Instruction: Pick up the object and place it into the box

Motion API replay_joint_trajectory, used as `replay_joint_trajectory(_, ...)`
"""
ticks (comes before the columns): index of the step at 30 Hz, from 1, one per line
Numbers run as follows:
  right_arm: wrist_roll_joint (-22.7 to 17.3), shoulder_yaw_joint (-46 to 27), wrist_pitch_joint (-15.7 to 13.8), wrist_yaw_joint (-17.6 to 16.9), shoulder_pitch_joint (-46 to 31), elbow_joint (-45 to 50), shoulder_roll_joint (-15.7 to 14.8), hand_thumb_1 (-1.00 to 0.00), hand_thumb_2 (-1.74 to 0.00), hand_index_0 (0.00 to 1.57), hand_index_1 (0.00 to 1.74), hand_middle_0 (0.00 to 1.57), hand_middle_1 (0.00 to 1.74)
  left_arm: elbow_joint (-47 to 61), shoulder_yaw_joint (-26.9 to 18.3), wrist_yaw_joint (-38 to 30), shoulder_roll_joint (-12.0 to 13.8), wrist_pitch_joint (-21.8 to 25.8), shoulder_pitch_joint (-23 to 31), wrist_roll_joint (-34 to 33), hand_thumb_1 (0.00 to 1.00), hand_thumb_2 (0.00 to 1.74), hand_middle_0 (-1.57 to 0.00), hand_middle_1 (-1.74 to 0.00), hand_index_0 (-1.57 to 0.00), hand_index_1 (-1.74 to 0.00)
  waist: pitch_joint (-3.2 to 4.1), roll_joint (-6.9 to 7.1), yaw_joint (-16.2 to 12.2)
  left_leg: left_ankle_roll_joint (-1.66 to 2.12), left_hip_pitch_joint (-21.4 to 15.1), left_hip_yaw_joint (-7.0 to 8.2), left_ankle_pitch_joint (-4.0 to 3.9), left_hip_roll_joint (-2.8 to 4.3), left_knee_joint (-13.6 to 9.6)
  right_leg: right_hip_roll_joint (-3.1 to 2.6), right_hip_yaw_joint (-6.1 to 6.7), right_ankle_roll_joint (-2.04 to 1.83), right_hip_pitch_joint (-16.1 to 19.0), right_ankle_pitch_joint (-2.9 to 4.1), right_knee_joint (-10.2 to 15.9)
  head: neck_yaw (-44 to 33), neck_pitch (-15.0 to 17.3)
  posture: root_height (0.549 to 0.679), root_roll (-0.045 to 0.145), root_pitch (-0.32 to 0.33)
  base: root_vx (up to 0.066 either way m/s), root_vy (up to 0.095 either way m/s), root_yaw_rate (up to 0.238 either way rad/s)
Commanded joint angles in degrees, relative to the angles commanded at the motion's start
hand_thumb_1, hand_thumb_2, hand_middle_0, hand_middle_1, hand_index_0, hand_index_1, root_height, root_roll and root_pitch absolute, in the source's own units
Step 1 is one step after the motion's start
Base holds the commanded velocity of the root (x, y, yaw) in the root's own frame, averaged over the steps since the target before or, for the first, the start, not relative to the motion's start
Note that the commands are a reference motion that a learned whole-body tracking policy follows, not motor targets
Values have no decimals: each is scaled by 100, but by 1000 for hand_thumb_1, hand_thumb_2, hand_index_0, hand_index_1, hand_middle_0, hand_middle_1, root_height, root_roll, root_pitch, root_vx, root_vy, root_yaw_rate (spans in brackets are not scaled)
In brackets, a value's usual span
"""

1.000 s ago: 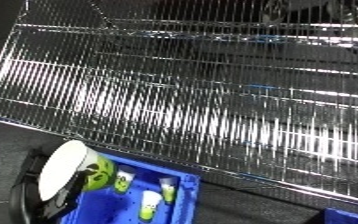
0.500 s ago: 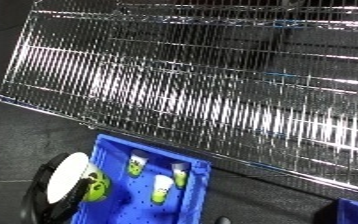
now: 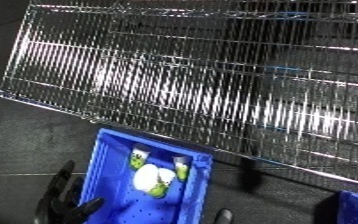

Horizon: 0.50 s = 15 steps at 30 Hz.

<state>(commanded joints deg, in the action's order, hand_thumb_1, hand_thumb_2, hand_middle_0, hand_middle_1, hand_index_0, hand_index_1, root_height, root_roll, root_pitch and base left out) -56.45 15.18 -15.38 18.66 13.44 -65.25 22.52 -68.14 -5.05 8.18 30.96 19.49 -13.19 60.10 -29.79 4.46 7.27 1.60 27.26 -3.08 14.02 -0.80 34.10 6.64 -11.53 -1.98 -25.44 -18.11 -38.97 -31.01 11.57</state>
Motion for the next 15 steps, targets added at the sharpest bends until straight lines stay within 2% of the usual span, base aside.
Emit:
replay_joint_trajectory(6, -10, -4, 22, -29, 26, 24, 3, 0, 0, 0, 0, 0, 0, -12, 98, 38, -16, -258, -69, -59, 0, 0, 0, 0, 0, 0, 0, -12, -29, 5, -27, 26, 9, 5, -4, 2, 15, -19, 27, 31, 51, 132, -29, 645, 32, 86, -9, -7, -27)
replay_joint_trajectory(12, -24, -66, -7, -1, 65, 51, 42, 0, 0, 0, 0, 0, 0, -51, 263, 251, -115, -643, -31, -218, 0, 0, 0, 0, 0, 0, 0, -75, -96, 1, -36, 89, 61, 22, 79, 2, 66, -51, 20, 104, 81, 1100, -186, 645, 31, 81, -15, -14, -79)
replay_joint_trajectory(15, 18, -68, -14, -28, 141, 115, 82, 0, 0, 0, 0, 0, 0, -97, 384, 396, -218, -845, 13, -420, 0, 0, 0, 0, 0, 0, 0, -133, -154, -6, -49, 135, 90, 36, 124, -11, 124, -71, 5, 159, 116, 1745, -277, 646, 32, 79, -26, 17, -145)
